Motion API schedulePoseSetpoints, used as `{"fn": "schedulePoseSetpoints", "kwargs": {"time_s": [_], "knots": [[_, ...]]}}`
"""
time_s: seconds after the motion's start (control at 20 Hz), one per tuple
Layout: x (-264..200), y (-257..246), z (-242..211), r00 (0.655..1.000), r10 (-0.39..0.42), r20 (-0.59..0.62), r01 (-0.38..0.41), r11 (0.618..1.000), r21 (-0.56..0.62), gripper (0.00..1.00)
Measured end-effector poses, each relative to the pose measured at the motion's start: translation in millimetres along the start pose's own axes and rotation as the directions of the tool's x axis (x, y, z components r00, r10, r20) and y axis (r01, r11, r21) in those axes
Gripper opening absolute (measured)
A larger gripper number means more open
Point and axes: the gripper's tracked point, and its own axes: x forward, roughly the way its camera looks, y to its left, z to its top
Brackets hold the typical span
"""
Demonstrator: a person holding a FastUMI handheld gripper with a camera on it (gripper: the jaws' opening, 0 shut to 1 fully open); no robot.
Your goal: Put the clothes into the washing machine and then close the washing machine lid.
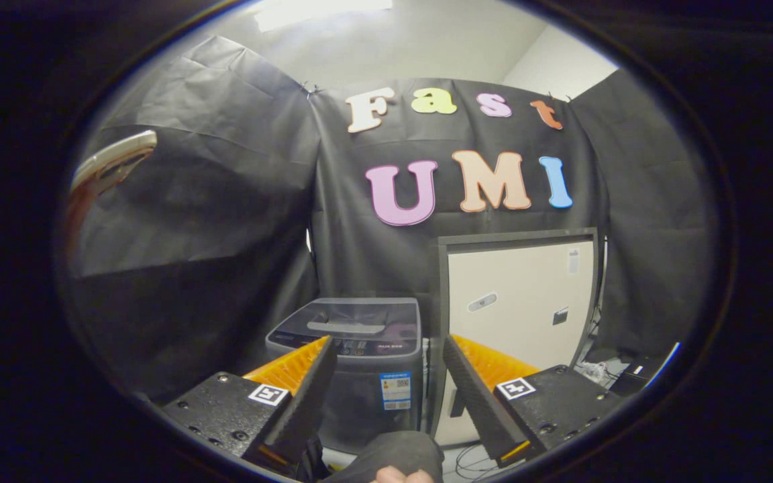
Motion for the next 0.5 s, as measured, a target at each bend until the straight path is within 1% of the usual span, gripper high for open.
{"fn": "schedulePoseSetpoints", "kwargs": {"time_s": [0.35,0.5], "knots": [[1.6,-3.3,-5.3,1.000,-0.016,-0.010,0.016,1.000,0.026,0.97],[1.3,-2.1,-11.2,0.999,-0.015,-0.028,0.016,1.000,0.013,0.97]]}}
